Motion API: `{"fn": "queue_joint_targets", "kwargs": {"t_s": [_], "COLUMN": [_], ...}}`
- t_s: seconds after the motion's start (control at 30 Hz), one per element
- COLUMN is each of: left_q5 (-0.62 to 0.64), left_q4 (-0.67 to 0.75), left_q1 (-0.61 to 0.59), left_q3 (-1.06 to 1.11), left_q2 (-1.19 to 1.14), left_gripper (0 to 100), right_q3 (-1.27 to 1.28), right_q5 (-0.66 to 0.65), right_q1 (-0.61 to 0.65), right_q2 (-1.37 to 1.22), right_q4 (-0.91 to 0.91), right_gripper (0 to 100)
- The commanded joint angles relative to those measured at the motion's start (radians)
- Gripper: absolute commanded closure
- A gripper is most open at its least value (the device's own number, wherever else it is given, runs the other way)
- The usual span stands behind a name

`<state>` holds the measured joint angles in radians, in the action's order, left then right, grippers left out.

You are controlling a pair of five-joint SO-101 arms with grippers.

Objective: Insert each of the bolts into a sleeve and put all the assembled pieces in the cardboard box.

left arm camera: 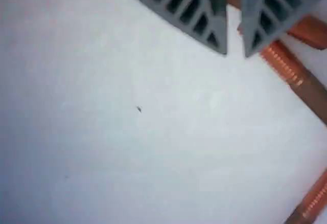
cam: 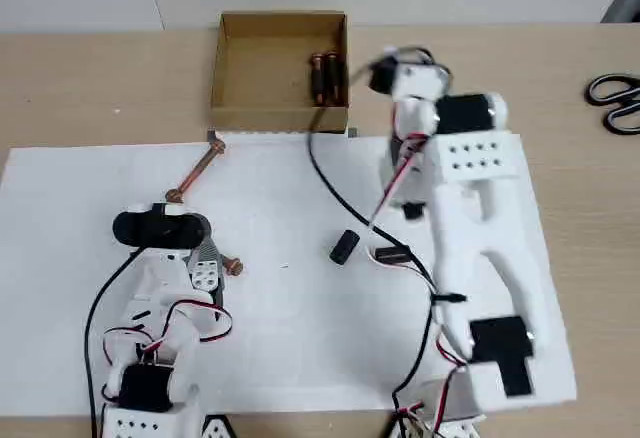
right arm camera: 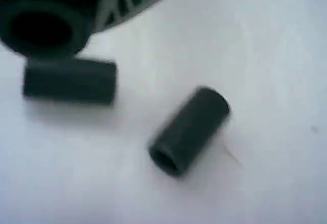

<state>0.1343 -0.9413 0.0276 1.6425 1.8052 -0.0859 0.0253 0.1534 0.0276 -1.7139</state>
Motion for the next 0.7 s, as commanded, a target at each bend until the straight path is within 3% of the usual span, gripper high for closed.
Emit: {"fn": "queue_joint_targets", "kwargs": {"t_s": [0.0, 0.2, 0.5, 0.67], "left_q5": [0.000, -0.044, -0.100, -0.100], "left_q4": [-0.071, -0.121, -0.207, -0.207], "left_q1": [0.000, 0.000, -0.038, -0.086], "left_q3": [-0.090, -0.217, -0.341, -0.464], "left_q2": [0.002, 0.002, -0.006, -0.196], "left_gripper": [99, 99, 99, 99], "right_q3": [0.172, 0.374, 0.548, 0.611], "right_q5": [0.023, 0.018, -0.041, -0.040], "right_q1": [-0.079, -0.216, -0.260, -0.337], "right_q2": [0.120, 0.266, 0.364, 0.407], "right_q4": [-0.002, 0.071, 0.082, 0.091], "right_gripper": [99.1, 99.2, 99.2, 99.2]}}
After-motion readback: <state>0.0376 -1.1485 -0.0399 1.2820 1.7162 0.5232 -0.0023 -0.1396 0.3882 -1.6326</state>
